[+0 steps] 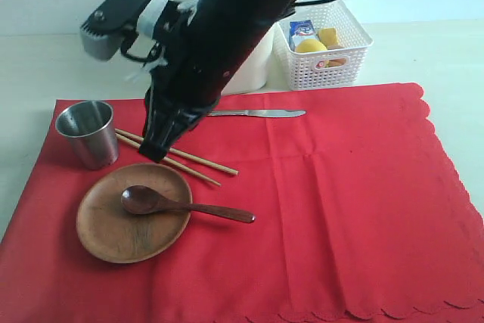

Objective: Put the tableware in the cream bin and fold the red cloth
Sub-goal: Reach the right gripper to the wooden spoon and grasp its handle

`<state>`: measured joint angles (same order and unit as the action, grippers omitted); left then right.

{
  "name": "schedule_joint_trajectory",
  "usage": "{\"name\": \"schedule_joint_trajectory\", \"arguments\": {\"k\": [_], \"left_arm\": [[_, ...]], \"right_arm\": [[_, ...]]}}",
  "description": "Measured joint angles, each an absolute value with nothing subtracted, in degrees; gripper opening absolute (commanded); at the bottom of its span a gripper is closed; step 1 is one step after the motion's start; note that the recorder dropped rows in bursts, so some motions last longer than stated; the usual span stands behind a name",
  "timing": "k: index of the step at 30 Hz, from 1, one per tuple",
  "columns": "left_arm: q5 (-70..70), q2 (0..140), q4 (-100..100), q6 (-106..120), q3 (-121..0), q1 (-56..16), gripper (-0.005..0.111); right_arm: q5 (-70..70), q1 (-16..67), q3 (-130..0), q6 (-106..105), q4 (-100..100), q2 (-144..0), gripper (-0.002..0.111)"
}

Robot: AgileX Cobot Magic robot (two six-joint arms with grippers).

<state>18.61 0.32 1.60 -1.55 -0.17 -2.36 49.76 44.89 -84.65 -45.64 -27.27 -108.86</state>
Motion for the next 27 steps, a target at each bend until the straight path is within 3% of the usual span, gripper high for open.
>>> {"name": "schedule_joint_trajectory", "arguments": {"k": [8, 19, 27], "left_arm": [[18.61, 0.32, 1.6, -1.55, -0.17, -2.36, 0.0], [18.61, 0.32, 1.6, -1.55, -0.17, -2.36, 0.0], [18.61, 0.32, 1.6, -1.55, -0.17, -2.36, 0.0]], "right_arm": [[49.63, 48.43, -84.65, -43.05, -22.15, -114.99, 0.001], [46.23, 52.16, -84.65, -30.9, -6.19, -120.53, 0.036], [44.08, 52.16, -84.65, -30.8, -5.8, -121.73, 0.039]]}}
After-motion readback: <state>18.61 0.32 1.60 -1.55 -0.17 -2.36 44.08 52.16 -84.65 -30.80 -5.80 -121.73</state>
